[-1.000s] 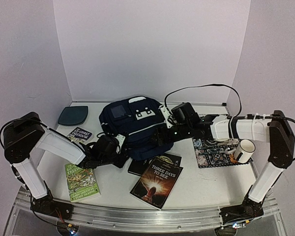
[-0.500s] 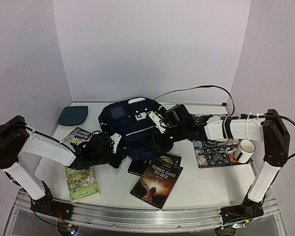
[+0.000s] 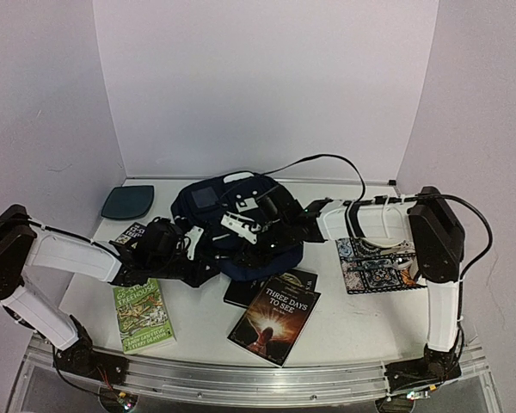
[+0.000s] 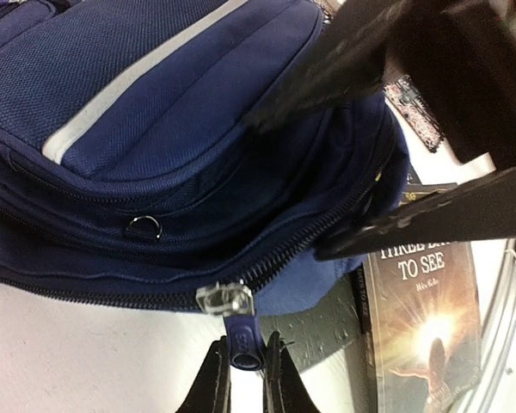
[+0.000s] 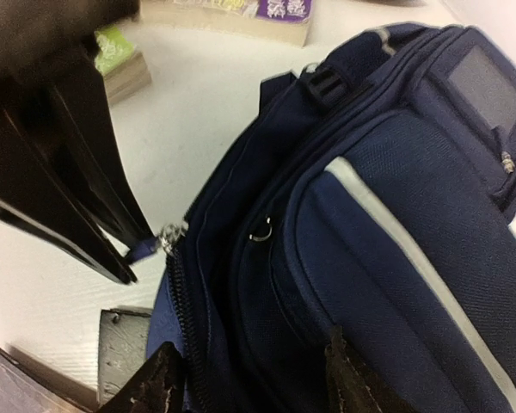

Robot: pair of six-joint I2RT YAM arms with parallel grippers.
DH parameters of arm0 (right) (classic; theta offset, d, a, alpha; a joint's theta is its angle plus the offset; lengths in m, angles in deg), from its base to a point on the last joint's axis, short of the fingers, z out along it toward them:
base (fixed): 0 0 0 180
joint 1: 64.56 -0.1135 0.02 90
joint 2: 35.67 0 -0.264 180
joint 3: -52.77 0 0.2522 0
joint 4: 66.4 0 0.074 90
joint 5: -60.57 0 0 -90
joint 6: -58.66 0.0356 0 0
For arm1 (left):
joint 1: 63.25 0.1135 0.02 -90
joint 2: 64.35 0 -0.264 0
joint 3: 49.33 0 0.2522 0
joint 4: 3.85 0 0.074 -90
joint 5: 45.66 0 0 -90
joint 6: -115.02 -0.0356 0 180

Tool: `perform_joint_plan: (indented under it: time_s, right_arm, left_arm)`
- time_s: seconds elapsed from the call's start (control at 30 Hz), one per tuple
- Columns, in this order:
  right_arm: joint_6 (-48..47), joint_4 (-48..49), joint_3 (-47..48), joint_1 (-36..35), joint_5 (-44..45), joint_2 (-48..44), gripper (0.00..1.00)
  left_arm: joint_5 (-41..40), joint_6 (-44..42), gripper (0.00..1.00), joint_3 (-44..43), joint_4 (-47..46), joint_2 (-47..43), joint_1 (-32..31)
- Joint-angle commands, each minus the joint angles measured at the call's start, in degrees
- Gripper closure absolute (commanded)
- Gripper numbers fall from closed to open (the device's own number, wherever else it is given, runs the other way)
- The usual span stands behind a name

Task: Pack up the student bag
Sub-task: Hold the largest pocket of the student bag, then unzip the largest pocket of the student bag.

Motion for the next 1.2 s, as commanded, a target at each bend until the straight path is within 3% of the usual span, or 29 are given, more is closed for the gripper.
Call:
perform_joint_plan:
  time_s: [0.0,0.13,0.3,0.67,0.93,1.1,1.17]
  right_arm:
    - [-4.9,-5.8,2.6,-0.1,0.4,1.7,0.55]
    - [-6.7,-6.6,1.3,-0.1,3.7,0.1,0.79]
    - [-8.5,-7.0,-1.4,0.0,6.4,-4.5,0.99]
    - [-11.0,-7.4,-7.2,0.7,9.6,-13.4,1.00]
    - [-9.5,-7.4,-7.7,0.8,5.3,-14.4,1.00]
    - [-6.4,-7.3,-6.7,0.8,3.1,-12.1,1.00]
    - [-5.0,-7.0,-5.8,0.8,2.3,-11.2,0.95]
  left_arm:
    - [5.3,0.6,1.00,-0.9,-1.2,-4.0,2.1]
    - [4.4,0.3,1.00,-0.8,0.3,-4.9,2.9]
    - [-1.8,1.1,1.00,-1.9,5.9,-4.4,4.8]
    - [-6.1,5.9,1.00,-1.0,10.1,-2.5,14.1]
    - [-8.1,7.8,1.00,-5.2,11.5,8.8,20.5]
    - [-2.3,6.1,1.00,-5.2,8.7,8.6,20.3]
    - [-0.9,4.8,0.99,-4.4,7.7,6.4,20.0]
